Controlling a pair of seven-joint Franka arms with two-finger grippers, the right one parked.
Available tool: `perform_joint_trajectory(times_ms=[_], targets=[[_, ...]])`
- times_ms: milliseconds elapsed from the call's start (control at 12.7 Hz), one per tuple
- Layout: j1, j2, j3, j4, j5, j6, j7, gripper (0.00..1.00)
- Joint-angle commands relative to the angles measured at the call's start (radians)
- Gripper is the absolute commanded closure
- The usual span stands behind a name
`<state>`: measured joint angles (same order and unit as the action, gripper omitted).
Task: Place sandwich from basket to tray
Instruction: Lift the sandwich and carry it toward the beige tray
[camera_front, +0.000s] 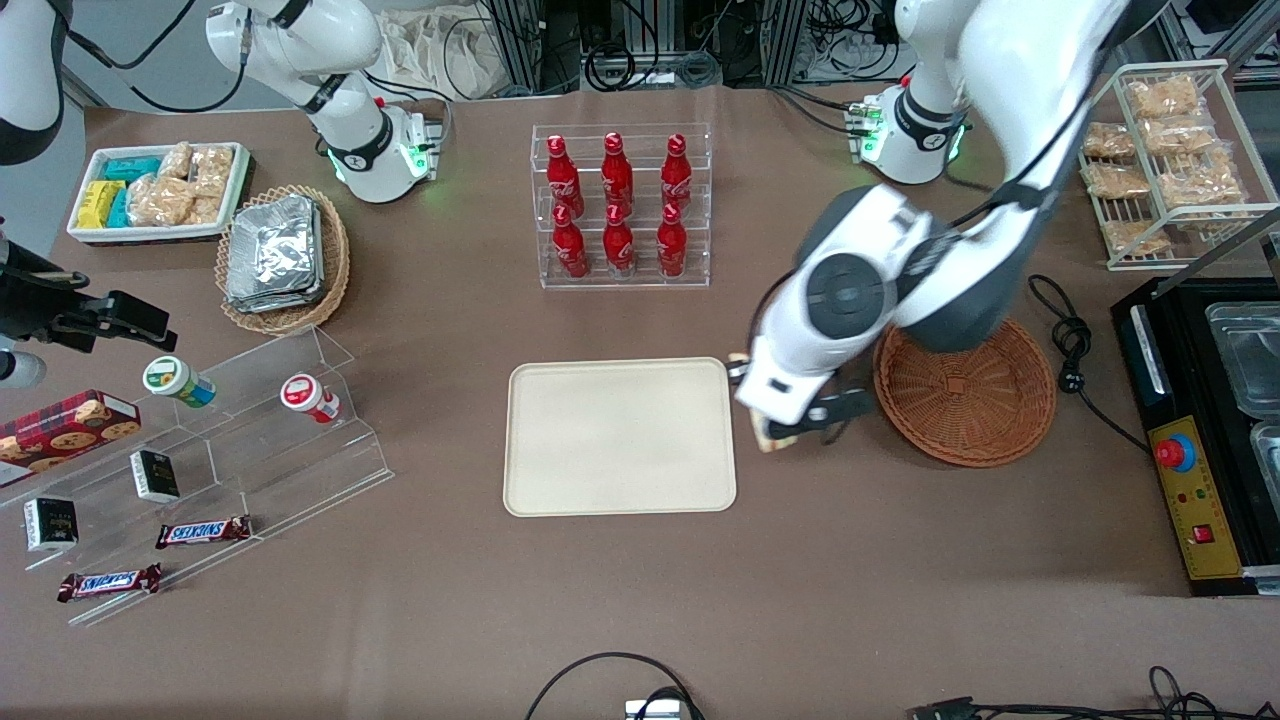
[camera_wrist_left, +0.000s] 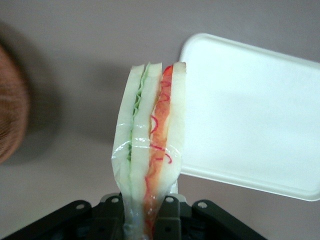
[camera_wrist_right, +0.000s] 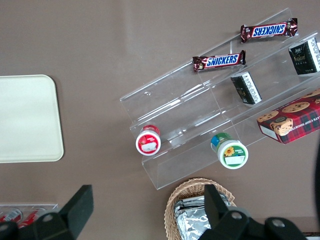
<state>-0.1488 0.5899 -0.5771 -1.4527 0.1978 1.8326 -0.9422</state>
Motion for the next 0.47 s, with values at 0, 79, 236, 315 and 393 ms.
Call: perform_joint_trajectory(times_ms=[0,79,236,315,393], targets=[[-0.051,0.122,0.006,0.063,0.060,0.083,-0.004,1.00],[-0.054,0.145,0.006,0.061,0.061,0.114,-0.006,1.00],[-0.074,0.186,0.014,0.058,0.099,0.123,-0.004,1.00],[-0.075,0.215,0.014,0.057,0.138,0.125,-0.007,1.00],[-0.083,0.244,0.014,0.063,0.158,0.126,-0.007,1.00]])
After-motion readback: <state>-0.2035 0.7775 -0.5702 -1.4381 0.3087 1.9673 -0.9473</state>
